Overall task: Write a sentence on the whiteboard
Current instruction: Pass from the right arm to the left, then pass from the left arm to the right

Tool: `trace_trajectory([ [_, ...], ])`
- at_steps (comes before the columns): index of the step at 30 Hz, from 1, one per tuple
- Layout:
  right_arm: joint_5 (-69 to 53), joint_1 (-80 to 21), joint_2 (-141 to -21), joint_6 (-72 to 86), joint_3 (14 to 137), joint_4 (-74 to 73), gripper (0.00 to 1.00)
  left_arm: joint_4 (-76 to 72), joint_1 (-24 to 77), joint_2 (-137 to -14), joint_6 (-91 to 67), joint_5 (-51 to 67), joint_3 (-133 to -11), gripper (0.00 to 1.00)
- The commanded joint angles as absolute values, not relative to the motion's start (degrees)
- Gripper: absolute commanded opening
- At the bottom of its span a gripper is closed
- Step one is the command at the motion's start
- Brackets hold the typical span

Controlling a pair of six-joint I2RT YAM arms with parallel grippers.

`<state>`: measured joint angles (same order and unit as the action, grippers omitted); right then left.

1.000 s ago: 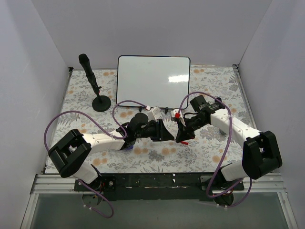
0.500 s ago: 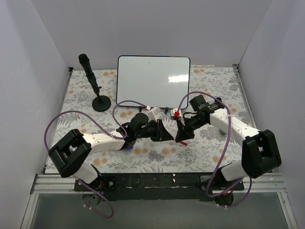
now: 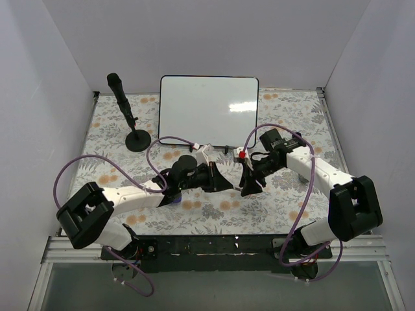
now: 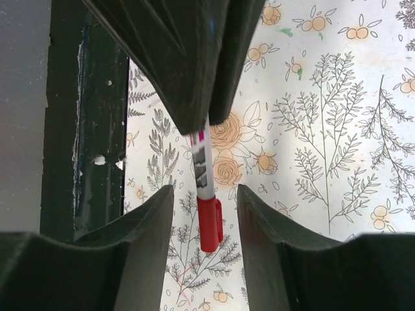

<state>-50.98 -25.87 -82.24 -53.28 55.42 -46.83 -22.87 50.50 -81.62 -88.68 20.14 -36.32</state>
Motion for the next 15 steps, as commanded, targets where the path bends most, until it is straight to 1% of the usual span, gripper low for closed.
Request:
trace_trajectory([
  [1,-51.6,-25.2,-80.4,-54.9,56.1,-49.5,0.52,-21.5,50.8,-75.8,-86.7,16.0,-34.9,0.0],
  [6,-50.8,-25.2,-80.8,-54.5,56.0,-49.7,0.51,-22.6,50.8,-74.7,-87.0,15.7,-33.8,0.0],
  [9,-50.8,-25.2,-81.6,-54.3,56.2,-49.9,0.49,-23.4,50.7,-74.0,-87.3,15.8,-33.4,0.0],
  [15,-51.5,-25.2,-82.7,-54.9,57.1,-51.9,0.31,-25.1,50.8,-72.0,-88.3,15.2,-31.5,0.0],
])
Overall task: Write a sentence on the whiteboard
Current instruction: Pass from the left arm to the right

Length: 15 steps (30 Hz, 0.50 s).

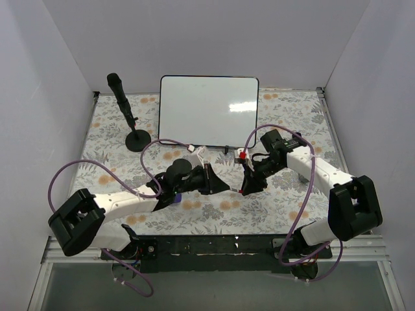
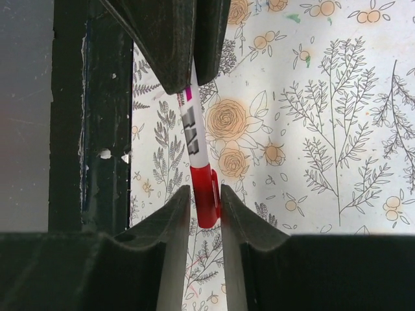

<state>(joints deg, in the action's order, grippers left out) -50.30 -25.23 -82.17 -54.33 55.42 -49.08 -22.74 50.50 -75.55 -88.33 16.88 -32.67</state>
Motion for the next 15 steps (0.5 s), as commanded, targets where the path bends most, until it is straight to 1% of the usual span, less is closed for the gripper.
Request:
trace_trajectory([
  [1,-51.6,-25.2,-82.8,-54.9,57.1,-52.0,0.29,-25.5,50.8,-71.8,-88.8,15.1,-30.9,0.0],
  [2,-51.7,-25.2,-82.8,-55.0,57.1,-52.0,0.25,-26.0,50.8,-71.5,-88.9,15.1,-30.6,0.0],
  [6,-52.6,-25.3,-82.9,-55.2,57.6,-52.9,0.23,-27.4,50.8,-71.1,-89.8,15.5,-29.8,0.0],
  [10,-53.4,-26.1,-83.8,-55.5,59.7,-54.7,0.34,-28.4,50.8,-71.4,-90.8,15.4,-29.4,0.0],
  [12,-53.4,-26.8,-84.2,-55.7,60.0,-55.1,0.36,-30.4,50.8,-71.5,-92.3,15.5,-28.6,0.0],
  [15,-53.2,-27.8,-84.8,-56.0,60.0,-55.2,0.35,-30.9,50.8,-71.5,-92.9,15.0,-28.4,0.0],
])
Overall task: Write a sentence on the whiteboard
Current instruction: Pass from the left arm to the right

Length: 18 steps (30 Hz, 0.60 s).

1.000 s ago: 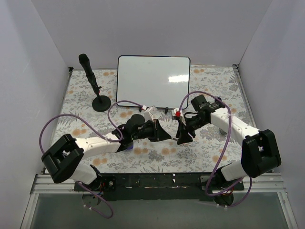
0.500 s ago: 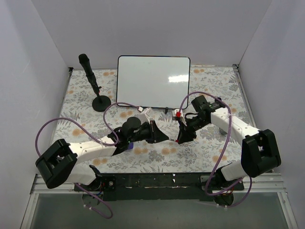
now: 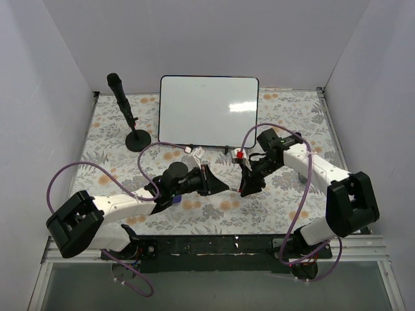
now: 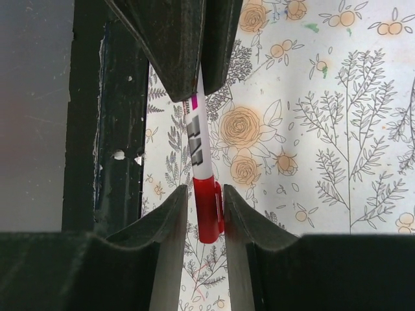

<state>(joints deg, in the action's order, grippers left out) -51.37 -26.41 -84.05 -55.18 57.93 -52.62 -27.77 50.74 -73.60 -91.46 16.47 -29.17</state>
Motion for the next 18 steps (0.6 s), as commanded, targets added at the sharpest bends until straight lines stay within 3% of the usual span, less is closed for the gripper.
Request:
trace_trajectory([
  [1,-53.0,-28.0,-85.0,-56.0,60.1,-55.3,0.33,-30.9,50.8,-71.4,-92.9,15.0,-28.2,0.0],
  [4,-52.7,-28.7,-85.7,-55.8,60.6,-55.4,0.26,-30.9,50.8,-70.3,-93.1,14.2,-27.4,0.0],
  [5,-52.5,-29.0,-86.0,-55.8,60.8,-55.5,0.08,-30.4,50.8,-69.9,-92.9,13.9,-27.4,0.0],
  [6,-52.4,-29.0,-86.1,-55.7,61.0,-55.5,0.01,-30.5,50.8,-69.7,-93.0,13.5,-27.2,0.0],
  [11,-52.6,-29.4,-86.8,-56.2,61.3,-56.1,0.01,-31.7,50.8,-68.6,-92.8,12.7,-26.0,0.0],
  [12,-52.6,-29.4,-86.7,-56.2,61.3,-56.1,0.08,-32.3,50.8,-68.4,-92.8,12.6,-25.8,0.0],
  [13,-52.6,-29.4,-86.4,-56.3,61.3,-56.2,0.28,-32.7,50.8,-68.3,-92.8,12.8,-25.1,0.0],
  [14,-53.1,-29.4,-86.3,-56.5,61.3,-56.5,0.36,-33.4,50.8,-68.3,-92.6,13.1,-25.0,0.0],
  [16,-53.7,-29.5,-86.2,-55.9,62.5,-56.9,0.45,-33.5,50.8,-69.3,-92.0,14.6,-25.2,0.0],
  [18,-53.3,-30.5,-86.7,-55.1,64.2,-57.5,0.47,-34.7,50.8,-70.1,-91.9,15.6,-25.7,0.0],
])
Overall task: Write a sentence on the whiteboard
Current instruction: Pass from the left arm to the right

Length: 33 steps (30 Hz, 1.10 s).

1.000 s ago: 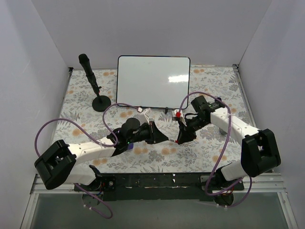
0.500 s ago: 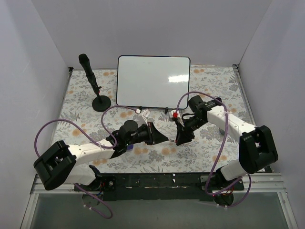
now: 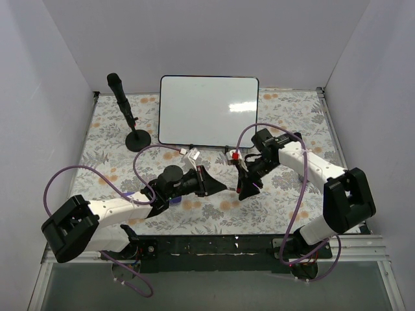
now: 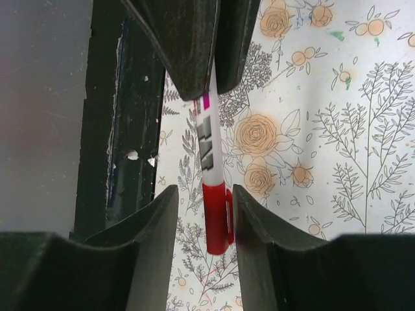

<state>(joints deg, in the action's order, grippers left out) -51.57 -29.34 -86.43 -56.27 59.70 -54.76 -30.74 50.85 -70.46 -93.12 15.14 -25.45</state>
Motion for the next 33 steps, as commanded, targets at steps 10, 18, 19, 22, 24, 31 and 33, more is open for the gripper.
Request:
trace_trajectory([
  [10,-54.1,-33.0,-91.1,-54.2,67.3,-58.4,0.02,-35.7,50.8,-70.1,-92.4,15.4,-25.0,0.0],
  [18,-56.2,-33.9,-92.3,-54.6,68.4,-59.3,0.01,-37.4,50.8,-69.3,-92.9,14.8,-23.2,0.25],
  [19,-56.8,-33.9,-92.4,-54.6,68.5,-59.4,0.01,-37.8,50.7,-69.5,-92.8,14.9,-23.4,0.27],
  [22,-57.2,-33.9,-92.8,-54.5,68.7,-59.4,0.01,-38.0,50.8,-70.0,-92.7,15.4,-23.6,0.37],
  [24,-57.6,-33.9,-93.2,-54.4,69.1,-59.6,0.01,-38.3,50.8,-69.9,-92.8,15.4,-23.3,0.39],
  [31,-58.4,-33.8,-94.2,-54.1,70.4,-59.8,0.01,-38.5,50.8,-70.1,-93.2,15.4,-22.9,0.4],
  [33,-58.4,-33.8,-94.7,-54.2,70.7,-59.9,0.01,-38.6,50.8,-70.2,-93.3,15.5,-22.9,0.38],
])
